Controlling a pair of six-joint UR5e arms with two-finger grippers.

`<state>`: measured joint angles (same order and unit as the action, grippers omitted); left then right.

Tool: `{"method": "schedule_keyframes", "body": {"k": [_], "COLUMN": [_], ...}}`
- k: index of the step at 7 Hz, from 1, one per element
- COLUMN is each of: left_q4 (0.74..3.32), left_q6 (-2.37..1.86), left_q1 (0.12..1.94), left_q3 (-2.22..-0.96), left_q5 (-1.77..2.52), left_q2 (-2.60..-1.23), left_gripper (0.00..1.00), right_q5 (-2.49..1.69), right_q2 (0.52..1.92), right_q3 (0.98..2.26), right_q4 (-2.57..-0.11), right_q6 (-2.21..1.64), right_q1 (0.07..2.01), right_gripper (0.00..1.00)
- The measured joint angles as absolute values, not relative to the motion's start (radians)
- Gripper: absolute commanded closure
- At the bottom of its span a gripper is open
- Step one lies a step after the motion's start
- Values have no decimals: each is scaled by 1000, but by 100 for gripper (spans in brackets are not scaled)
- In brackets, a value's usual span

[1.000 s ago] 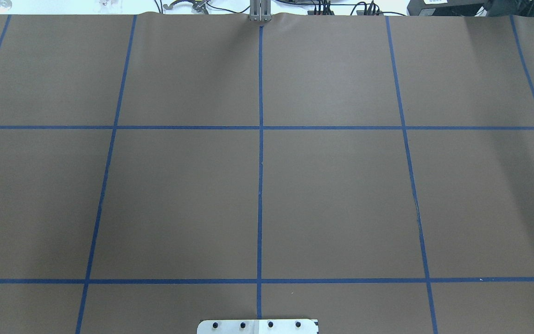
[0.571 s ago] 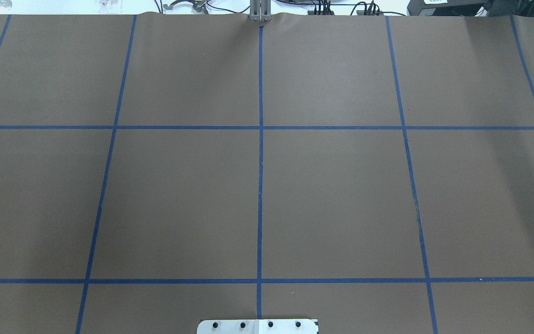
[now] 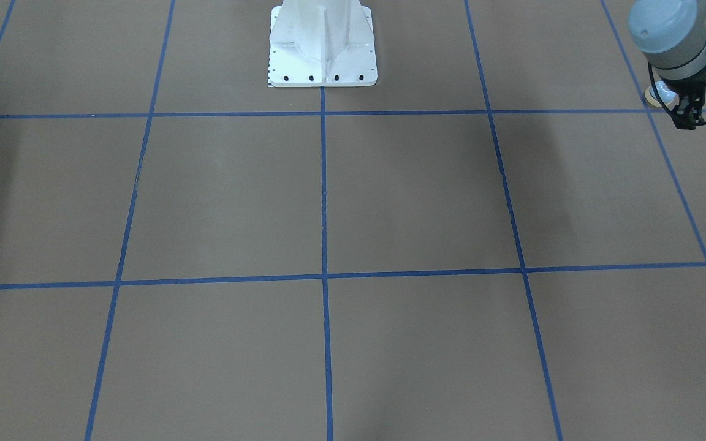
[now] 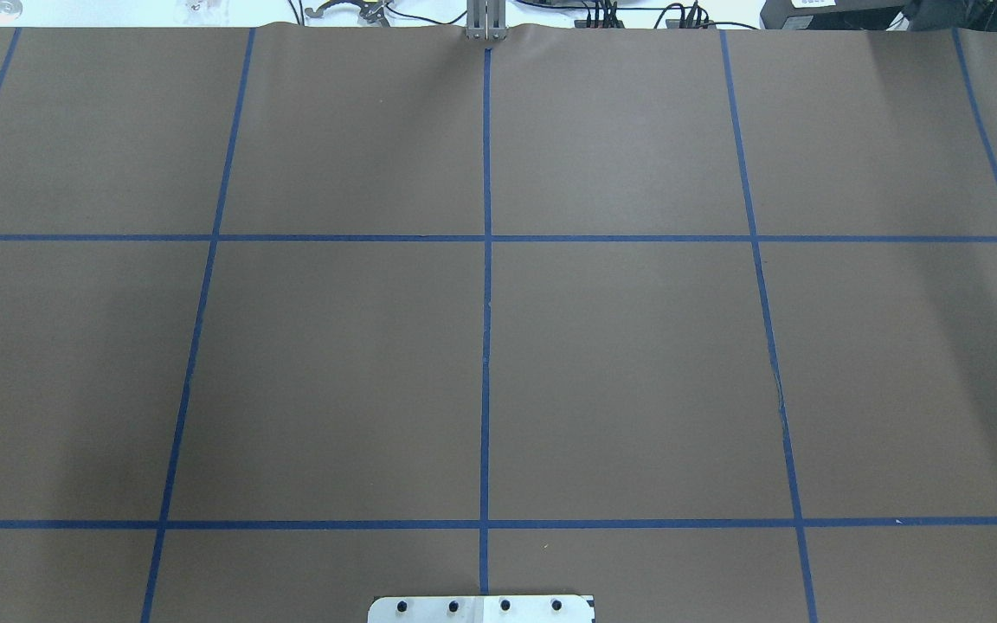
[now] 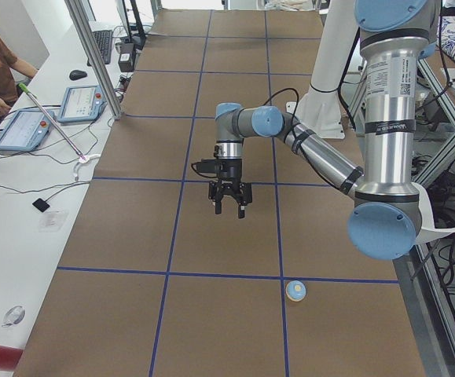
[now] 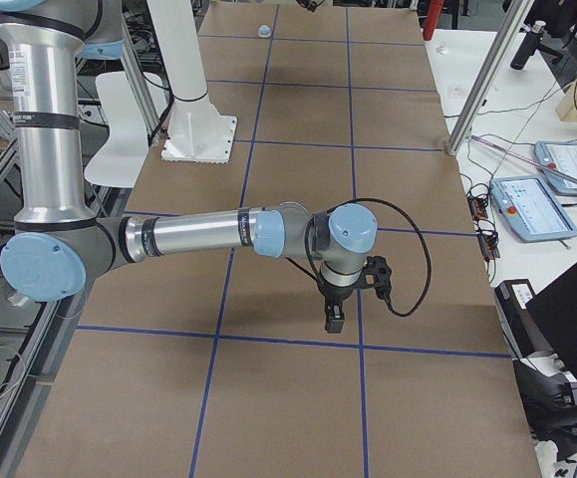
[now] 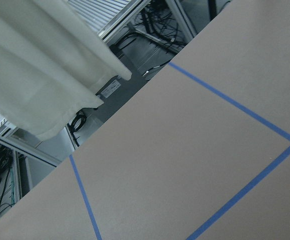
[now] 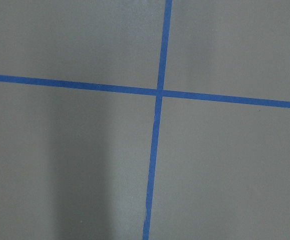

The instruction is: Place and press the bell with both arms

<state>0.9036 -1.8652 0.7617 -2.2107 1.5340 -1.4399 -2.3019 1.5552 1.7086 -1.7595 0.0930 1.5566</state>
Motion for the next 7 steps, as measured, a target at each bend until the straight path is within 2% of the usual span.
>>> {"method": "schedule_keyframes", "body": {"k": [3, 7], "left_q4": [862, 908], "left_q6": [-2368, -2690], "left_q1": [541, 403], "left_q3": [-2173, -1970], "left_q5": [1538, 1545], "left_q2": [-1320, -1318], "left_gripper": [0, 0], "right_q5": [-2293, -2293], "right_q2": [1540, 1544], "right_q3": [1707, 1705], "right_q4": [-1759, -1759], "right_q6": [62, 51], "right_q1": [1552, 1549], "right_gripper": [0, 0]}}
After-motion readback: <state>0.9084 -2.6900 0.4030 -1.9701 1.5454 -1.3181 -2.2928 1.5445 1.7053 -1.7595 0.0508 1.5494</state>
